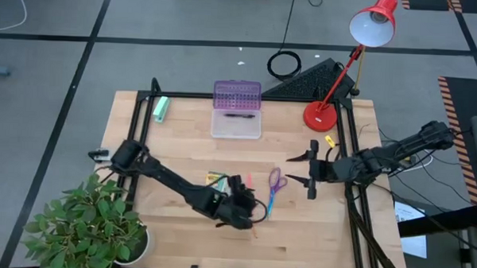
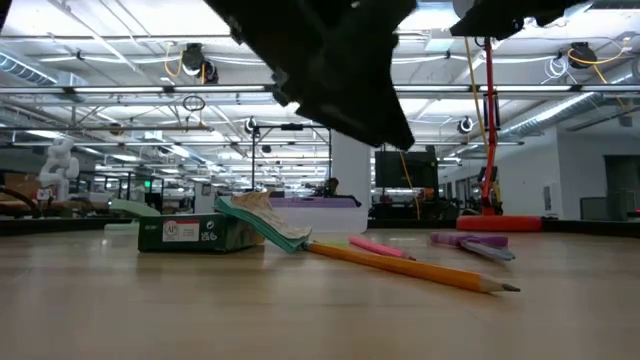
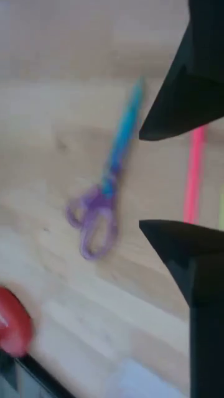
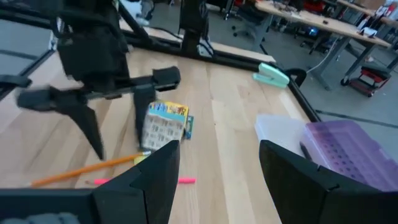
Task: Pack school essentials
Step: Put the pink pencil into the purple supply box
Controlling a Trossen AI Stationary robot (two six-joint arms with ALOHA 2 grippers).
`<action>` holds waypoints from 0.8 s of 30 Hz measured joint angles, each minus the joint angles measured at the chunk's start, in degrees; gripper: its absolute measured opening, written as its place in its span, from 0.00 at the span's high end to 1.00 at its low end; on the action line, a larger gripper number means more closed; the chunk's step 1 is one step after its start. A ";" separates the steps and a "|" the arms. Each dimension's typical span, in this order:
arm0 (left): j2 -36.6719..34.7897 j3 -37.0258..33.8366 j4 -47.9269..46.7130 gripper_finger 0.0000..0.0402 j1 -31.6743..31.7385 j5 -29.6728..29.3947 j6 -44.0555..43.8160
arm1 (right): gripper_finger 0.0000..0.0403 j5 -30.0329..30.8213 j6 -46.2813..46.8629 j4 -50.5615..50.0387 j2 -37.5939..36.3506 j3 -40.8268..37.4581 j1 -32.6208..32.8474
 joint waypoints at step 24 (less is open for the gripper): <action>3.20 3.87 -8.17 0.41 1.24 1.66 -19.45 | 0.47 -0.15 -5.61 1.70 2.14 -0.01 -0.04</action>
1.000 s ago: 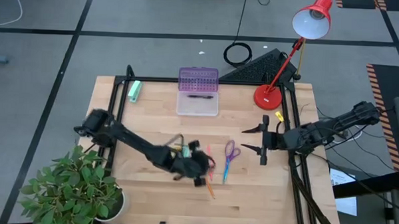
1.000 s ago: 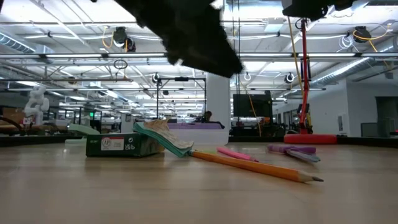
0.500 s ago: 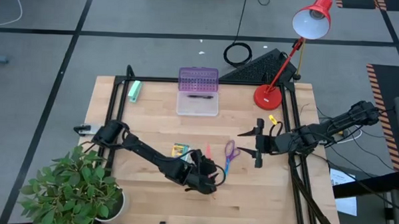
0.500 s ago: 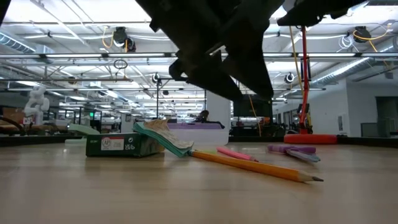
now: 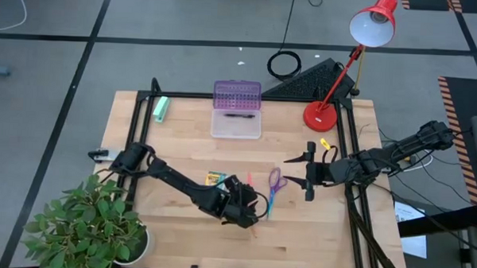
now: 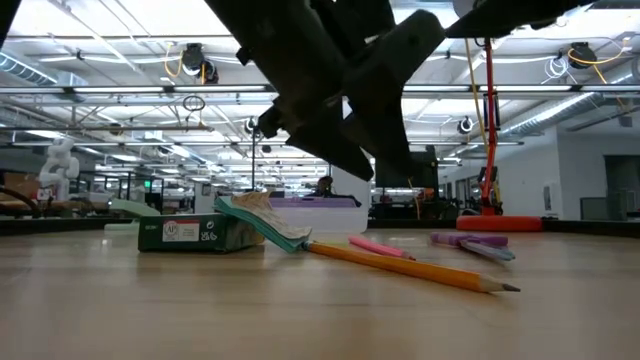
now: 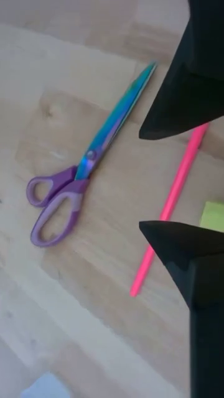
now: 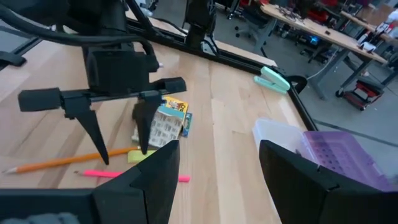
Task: Pack school essentials
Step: Put the pink pencil into the purple supply box
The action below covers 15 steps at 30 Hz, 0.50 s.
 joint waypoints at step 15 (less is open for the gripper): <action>5.73 0.07 2.68 0.27 1.20 -0.86 -1.36 | 0.47 -0.17 2.92 1.67 0.00 -0.01 0.09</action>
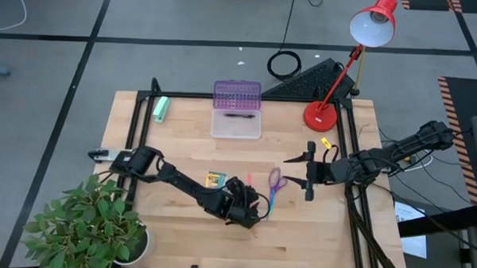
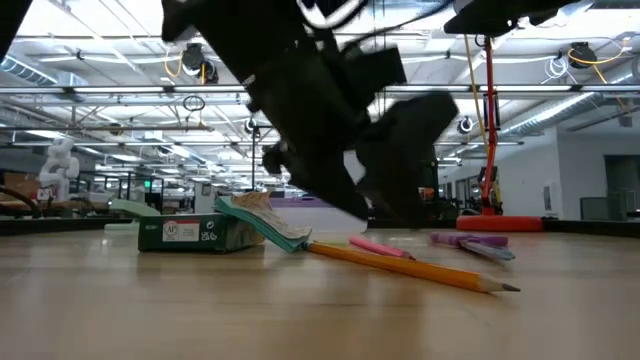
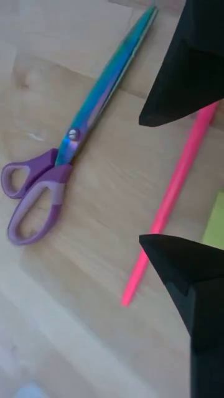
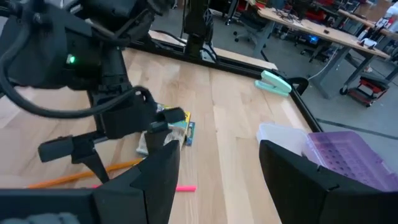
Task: Pack school essentials
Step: Put the pink pencil into the purple supply box
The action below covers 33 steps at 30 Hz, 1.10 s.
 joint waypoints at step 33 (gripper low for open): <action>1.55 0.00 -0.15 0.78 3.19 5.48 12.07 | 0.47 0.00 0.11 1.83 0.02 -3.09 0.00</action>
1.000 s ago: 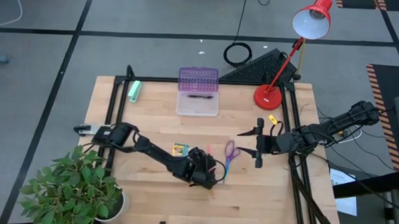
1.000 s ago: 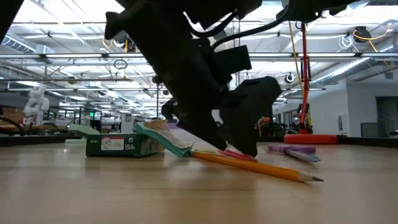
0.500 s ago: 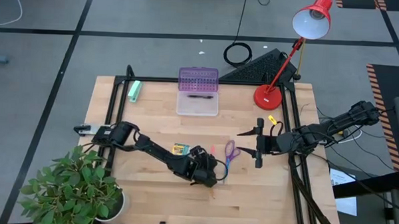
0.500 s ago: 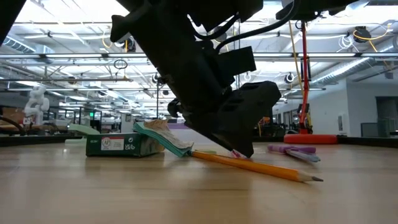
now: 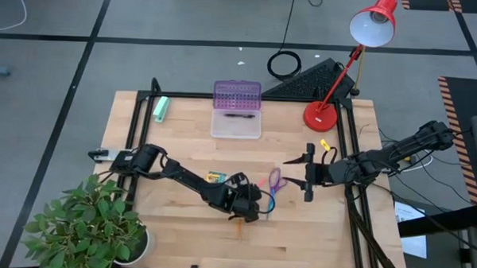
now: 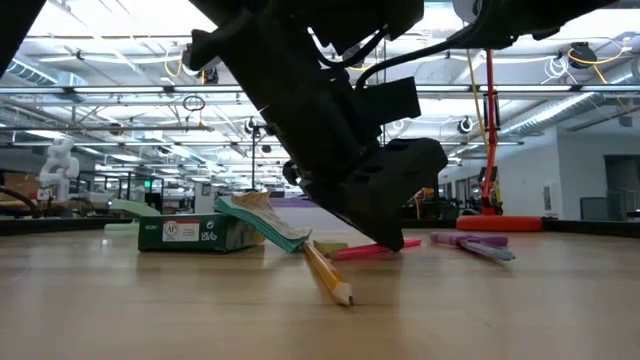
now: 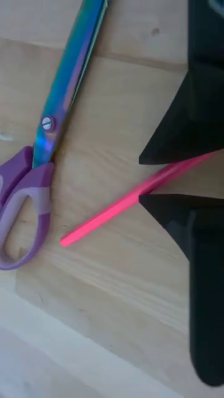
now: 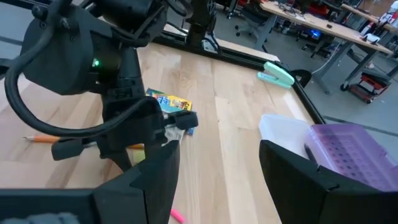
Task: Pack school essentials
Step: Put the pink pencil into the purple supply box
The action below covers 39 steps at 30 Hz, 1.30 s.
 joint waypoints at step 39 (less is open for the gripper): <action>0.00 0.11 -1.54 0.94 -0.10 3.80 -9.00 | 0.47 -0.02 -0.63 4.53 0.00 -1.94 0.00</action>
